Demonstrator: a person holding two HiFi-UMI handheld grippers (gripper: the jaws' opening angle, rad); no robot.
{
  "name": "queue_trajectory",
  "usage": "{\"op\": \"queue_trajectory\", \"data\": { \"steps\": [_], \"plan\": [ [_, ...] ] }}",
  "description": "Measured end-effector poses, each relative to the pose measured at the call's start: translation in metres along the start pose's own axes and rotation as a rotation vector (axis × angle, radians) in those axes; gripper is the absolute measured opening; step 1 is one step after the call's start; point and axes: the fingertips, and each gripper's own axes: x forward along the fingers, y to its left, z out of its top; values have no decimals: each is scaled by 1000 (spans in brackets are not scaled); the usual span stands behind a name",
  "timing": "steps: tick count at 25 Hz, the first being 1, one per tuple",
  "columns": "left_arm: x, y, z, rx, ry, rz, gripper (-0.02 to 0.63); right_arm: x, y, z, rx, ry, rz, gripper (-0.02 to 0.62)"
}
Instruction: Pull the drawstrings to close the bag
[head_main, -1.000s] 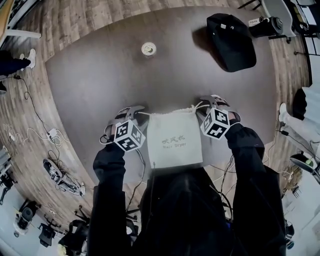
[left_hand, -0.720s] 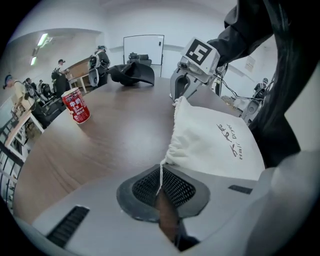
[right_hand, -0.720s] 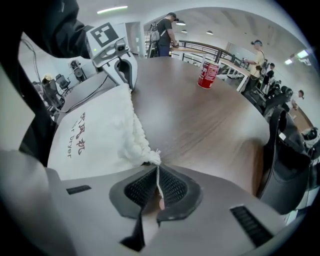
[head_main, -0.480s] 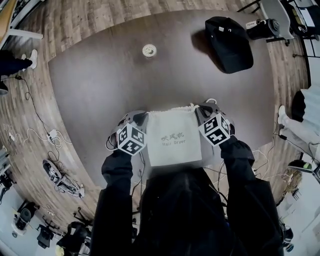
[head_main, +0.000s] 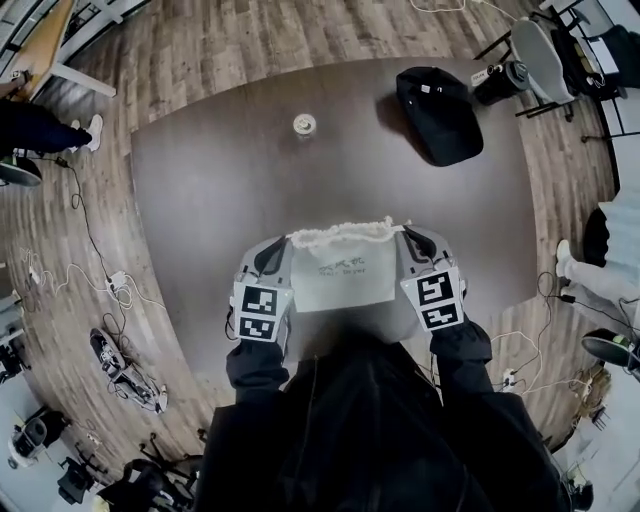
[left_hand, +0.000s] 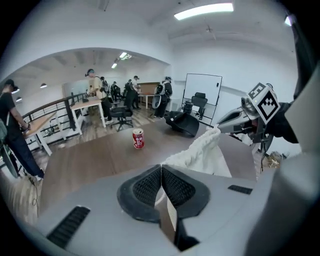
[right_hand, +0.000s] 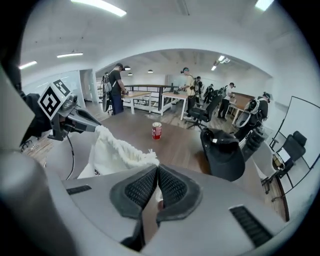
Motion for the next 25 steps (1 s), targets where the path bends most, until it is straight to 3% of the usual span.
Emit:
{"op": "queue_trajectory", "data": {
  "steps": [8, 14, 25],
  "plan": [
    [-85, -19, 66, -52, -199, 161, 37, -83, -3, 52, 36, -193, -88, 28],
    [-143, -26, 104, -144, -348, 299, 35, -134, -10, 76, 48, -312, -138, 29],
    [-227, -48, 109, -224, -449, 457, 35, -201, 7, 88, 24, -392, -176, 28]
  ]
}}
